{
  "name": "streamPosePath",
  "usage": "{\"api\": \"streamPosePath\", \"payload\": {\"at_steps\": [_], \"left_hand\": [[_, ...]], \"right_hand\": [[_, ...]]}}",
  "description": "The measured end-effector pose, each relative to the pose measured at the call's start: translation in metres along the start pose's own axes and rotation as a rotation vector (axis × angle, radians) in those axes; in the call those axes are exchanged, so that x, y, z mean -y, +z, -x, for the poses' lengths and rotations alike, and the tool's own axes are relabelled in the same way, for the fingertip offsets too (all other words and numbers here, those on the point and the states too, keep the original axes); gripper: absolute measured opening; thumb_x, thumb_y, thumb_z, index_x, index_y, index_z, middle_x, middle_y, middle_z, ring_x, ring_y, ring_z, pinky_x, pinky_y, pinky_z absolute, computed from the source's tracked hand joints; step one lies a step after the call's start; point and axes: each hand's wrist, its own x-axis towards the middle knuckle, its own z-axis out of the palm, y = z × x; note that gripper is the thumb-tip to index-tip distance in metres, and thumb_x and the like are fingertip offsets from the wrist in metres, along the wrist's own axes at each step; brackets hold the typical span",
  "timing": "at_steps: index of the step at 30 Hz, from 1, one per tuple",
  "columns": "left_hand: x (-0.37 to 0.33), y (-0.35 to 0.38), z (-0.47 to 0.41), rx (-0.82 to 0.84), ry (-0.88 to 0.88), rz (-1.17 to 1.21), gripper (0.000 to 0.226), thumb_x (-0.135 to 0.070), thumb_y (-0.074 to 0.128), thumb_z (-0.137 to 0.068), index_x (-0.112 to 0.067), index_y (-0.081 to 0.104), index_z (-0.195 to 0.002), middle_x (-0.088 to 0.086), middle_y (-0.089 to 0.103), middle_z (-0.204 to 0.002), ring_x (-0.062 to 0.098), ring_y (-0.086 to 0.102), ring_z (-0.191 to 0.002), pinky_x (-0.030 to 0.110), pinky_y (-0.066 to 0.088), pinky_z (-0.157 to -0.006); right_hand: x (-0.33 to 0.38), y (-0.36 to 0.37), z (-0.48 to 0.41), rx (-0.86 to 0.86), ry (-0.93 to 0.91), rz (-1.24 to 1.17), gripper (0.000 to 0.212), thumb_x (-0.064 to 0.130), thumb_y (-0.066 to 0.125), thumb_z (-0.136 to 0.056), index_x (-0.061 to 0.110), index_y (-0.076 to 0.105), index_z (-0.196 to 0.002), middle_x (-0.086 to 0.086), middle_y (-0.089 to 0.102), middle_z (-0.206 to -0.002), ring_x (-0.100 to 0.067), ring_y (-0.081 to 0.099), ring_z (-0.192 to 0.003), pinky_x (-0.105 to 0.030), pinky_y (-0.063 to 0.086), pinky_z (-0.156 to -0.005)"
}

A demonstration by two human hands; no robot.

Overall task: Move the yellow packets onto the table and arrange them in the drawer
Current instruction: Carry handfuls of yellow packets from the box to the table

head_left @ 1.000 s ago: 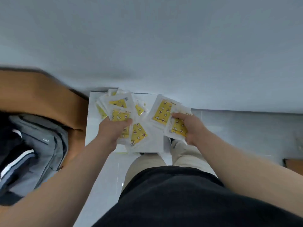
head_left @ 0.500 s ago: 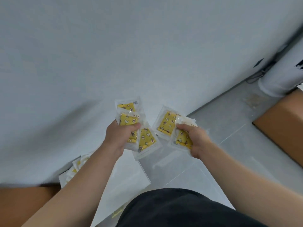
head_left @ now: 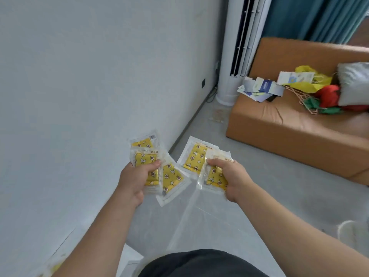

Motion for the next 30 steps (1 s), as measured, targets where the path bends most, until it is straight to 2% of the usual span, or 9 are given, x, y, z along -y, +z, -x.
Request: {"api": "streamPosePath", "payload": {"at_steps": [3, 5, 9, 14, 17, 19, 25, 28, 30], "left_hand": [[0.005, 0.055, 0.008, 0.112, -0.032, -0.059, 0.033, -0.007, 0.082, -0.079, -0.015, 0.073, -0.11, 0.003, 0.079, -0.097, 0.026, 0.077, -0.088, 0.048, 0.059, -0.087], [0.006, 0.088, 0.01, 0.176, -0.035, -0.102, 0.037, -0.008, 0.084, -0.077, -0.015, 0.072, -0.112, 0.004, 0.079, -0.1, 0.028, 0.076, -0.093, 0.053, 0.056, -0.093], [0.008, 0.151, 0.007, 0.275, -0.054, -0.188, 0.031, -0.005, 0.082, -0.078, -0.016, 0.07, -0.105, 0.006, 0.079, -0.098, 0.032, 0.075, -0.091, 0.057, 0.056, -0.09], [0.017, 0.24, -0.006, 0.449, -0.083, -0.315, 0.031, -0.006, 0.081, -0.08, -0.016, 0.073, -0.108, 0.005, 0.079, -0.098, 0.031, 0.076, -0.089, 0.056, 0.058, -0.087], [0.024, 0.299, -0.011, 0.588, -0.098, -0.391, 0.033, -0.006, 0.079, -0.082, -0.015, 0.071, -0.112, 0.004, 0.079, -0.098, 0.027, 0.077, -0.084, 0.041, 0.061, -0.07], [0.029, 0.337, -0.013, 0.688, -0.103, -0.443, 0.033, -0.005, 0.079, -0.082, -0.013, 0.07, -0.113, 0.004, 0.079, -0.098, 0.025, 0.077, -0.084, 0.035, 0.059, -0.065], [0.055, 0.442, -0.015, 0.93, -0.16, -0.633, 0.04, -0.005, 0.081, -0.079, -0.013, 0.069, -0.116, 0.005, 0.079, -0.099, 0.028, 0.077, -0.088, 0.048, 0.06, -0.082], [0.078, 0.488, 0.002, 1.025, -0.199, -0.719, 0.04, -0.003, 0.08, -0.08, -0.014, 0.069, -0.116, 0.006, 0.078, -0.1, 0.028, 0.076, -0.089, 0.047, 0.06, -0.081], [0.097, 0.516, 0.019, 1.093, -0.217, -0.779, 0.038, -0.003, 0.08, -0.08, -0.013, 0.069, -0.115, 0.005, 0.079, -0.099, 0.027, 0.077, -0.088, 0.04, 0.059, -0.073]], "right_hand": [[0.01, -0.058, 0.005, -0.073, -0.03, -0.078, 0.044, 0.017, 0.089, -0.072, 0.02, 0.065, -0.109, -0.005, 0.08, -0.086, -0.028, 0.077, -0.075, -0.042, 0.063, -0.073], [0.014, -0.091, 0.007, -0.123, -0.04, -0.143, 0.039, 0.017, 0.088, -0.073, 0.02, 0.067, -0.105, -0.006, 0.08, -0.086, -0.029, 0.076, -0.075, -0.046, 0.061, -0.083], [0.014, -0.146, 0.009, -0.228, -0.041, -0.287, 0.039, 0.017, 0.087, -0.073, 0.02, 0.07, -0.107, -0.007, 0.08, -0.09, -0.03, 0.077, -0.081, -0.046, 0.061, -0.084], [0.017, -0.211, 0.008, -0.349, -0.086, -0.456, 0.037, 0.013, 0.083, -0.077, 0.014, 0.072, -0.112, -0.01, 0.079, -0.094, -0.032, 0.077, -0.083, -0.043, 0.063, -0.074], [0.023, -0.246, 0.005, -0.445, -0.123, -0.55, 0.036, 0.012, 0.082, -0.078, 0.012, 0.072, -0.113, -0.012, 0.079, -0.095, -0.032, 0.077, -0.081, -0.039, 0.062, -0.068], [0.027, -0.267, 0.004, -0.509, -0.143, -0.611, 0.035, 0.011, 0.08, -0.08, 0.011, 0.073, -0.113, -0.012, 0.079, -0.096, -0.032, 0.077, -0.082, -0.038, 0.062, -0.067], [0.018, -0.321, 0.009, -0.738, -0.166, -0.85, 0.031, 0.006, 0.077, -0.083, 0.008, 0.073, -0.113, -0.015, 0.079, -0.097, -0.032, 0.078, -0.079, -0.036, 0.06, -0.058], [0.003, -0.349, 0.021, -0.861, -0.153, -0.971, 0.027, 0.004, 0.077, -0.082, 0.006, 0.074, -0.109, -0.015, 0.079, -0.089, -0.03, 0.076, -0.068, -0.035, 0.059, -0.052], [-0.009, -0.369, 0.032, -0.939, -0.143, -1.046, 0.021, 0.002, 0.077, -0.082, 0.007, 0.073, -0.103, -0.013, 0.078, -0.079, -0.027, 0.075, -0.059, -0.033, 0.057, -0.047]]}}
